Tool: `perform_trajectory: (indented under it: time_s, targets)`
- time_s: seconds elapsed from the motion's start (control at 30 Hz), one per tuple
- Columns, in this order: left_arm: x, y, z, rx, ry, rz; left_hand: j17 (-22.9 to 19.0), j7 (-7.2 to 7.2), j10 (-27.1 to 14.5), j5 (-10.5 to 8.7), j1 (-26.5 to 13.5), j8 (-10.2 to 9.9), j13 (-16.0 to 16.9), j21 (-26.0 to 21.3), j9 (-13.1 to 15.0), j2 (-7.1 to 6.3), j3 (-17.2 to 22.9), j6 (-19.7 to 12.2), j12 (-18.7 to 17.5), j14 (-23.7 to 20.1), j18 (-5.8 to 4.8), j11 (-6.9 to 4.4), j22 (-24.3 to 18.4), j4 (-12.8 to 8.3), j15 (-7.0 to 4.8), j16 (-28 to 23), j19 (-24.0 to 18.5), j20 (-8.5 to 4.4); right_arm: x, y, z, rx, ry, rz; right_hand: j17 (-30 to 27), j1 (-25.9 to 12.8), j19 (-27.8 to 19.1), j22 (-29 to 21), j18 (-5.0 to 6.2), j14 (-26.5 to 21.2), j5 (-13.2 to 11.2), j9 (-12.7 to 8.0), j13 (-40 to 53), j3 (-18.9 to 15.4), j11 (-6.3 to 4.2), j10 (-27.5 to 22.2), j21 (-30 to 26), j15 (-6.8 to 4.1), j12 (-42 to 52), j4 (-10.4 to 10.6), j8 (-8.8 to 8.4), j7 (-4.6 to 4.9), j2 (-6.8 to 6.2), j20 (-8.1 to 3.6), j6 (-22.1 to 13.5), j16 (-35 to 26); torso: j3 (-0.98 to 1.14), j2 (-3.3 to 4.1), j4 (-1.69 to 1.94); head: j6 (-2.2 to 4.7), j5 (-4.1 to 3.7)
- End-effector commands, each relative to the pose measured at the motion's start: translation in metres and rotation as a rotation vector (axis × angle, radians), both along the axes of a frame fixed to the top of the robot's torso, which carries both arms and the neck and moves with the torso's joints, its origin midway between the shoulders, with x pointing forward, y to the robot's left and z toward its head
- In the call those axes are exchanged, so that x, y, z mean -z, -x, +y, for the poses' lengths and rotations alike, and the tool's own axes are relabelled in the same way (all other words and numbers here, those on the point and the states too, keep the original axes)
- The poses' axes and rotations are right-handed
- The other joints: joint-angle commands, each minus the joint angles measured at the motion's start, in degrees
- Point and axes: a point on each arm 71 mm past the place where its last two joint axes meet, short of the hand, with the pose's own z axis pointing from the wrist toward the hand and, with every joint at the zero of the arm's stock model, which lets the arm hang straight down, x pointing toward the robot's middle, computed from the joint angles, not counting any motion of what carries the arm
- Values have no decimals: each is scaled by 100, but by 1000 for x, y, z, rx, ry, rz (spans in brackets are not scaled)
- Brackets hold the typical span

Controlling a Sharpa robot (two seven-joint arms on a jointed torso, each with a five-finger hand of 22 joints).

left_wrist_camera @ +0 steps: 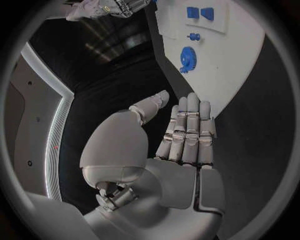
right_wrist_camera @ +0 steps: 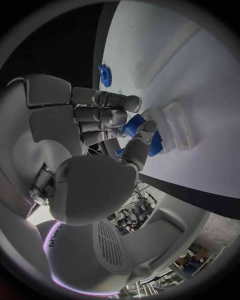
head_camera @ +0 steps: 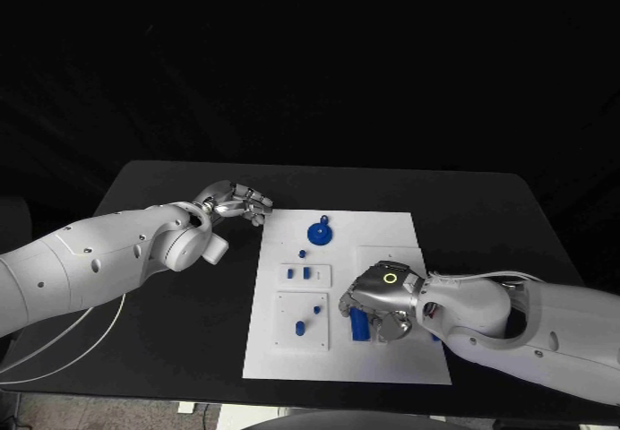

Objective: Assemble the parts on the task board

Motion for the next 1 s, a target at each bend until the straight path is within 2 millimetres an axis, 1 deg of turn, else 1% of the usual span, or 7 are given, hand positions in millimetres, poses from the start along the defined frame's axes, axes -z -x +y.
perform_trajectory:
  time_s: [0.03,0.33,0.4,0.7,0.83,0.87,1.0]
  targets:
    - [0,0,-2,13,10,7,7,-5,-39,-26,-43,33,-6,-24,-7,-6,7,-56,-34,27,77,-3,6,35,7,-22,0,38,3,1,0,-10,22,-4,6,-45,45,112,-41,37,-31,4,-11,27,11,10,27,-3,21,-3,44,27,-3,6,77,24,-3,-1,1,-11,2]
    - [0,0,-2,13,8,10,13,-4,-40,-29,-39,33,-6,-26,-8,-6,8,-57,-34,28,78,-3,9,34,6,-26,0,38,2,1,-1,-10,-22,12,24,-108,65,104,-41,50,-31,42,-55,38,89,10,53,61,60,18,217,129,42,0,491,35,-2,0,1,-19,-8]
    - [0,0,-2,13,8,10,14,-4,-41,-30,-38,33,-6,-26,-8,-6,8,-58,-35,28,78,-3,9,34,6,-26,0,38,1,1,-1,-10,-39,10,26,-118,71,103,-41,52,-31,44,-64,43,98,13,56,69,63,21,230,137,49,-2,531,36,-2,0,1,-19,-8]
    - [0,0,-2,14,8,12,20,-4,-42,-32,-38,34,-6,-28,-9,-3,8,-60,-36,30,77,-2,11,37,7,-30,1,38,-2,-2,-2,13,-84,-20,37,-160,108,94,-41,80,-30,49,-128,93,94,40,67,68,64,38,277,127,127,-24,693,47,-4,-1,1,-10,-17]
    - [0,0,-2,14,8,13,21,-3,-43,-33,-38,34,-6,-28,-9,-3,7,-60,-36,30,77,-2,12,37,7,-31,1,39,-3,-4,-4,22,-91,-27,37,-166,111,93,-41,83,-31,49,-135,97,91,43,67,66,63,39,279,124,130,-26,705,47,-3,-1,2,-12,-17]
    - [1,0,-2,14,7,14,22,-3,-43,-33,-39,33,-6,-28,-9,-4,7,-61,-36,30,77,-1,12,37,7,-31,1,39,-3,-4,-4,26,-93,-23,37,-194,119,90,-41,90,-29,62,-147,105,84,48,68,62,61,64,310,110,168,-24,768,47,-3,-1,2,-12,-17]
    - [1,0,-2,14,7,15,26,-2,-45,-36,-42,33,-7,-30,-10,-4,5,-63,-37,30,76,0,14,40,7,-35,2,39,-2,-4,-6,31,-102,-10,37,-230,127,85,-41,99,-31,71,-179,128,64,57,64,44,58,59,326,88,197,-31,821,43,-3,0,1,-7,-15]
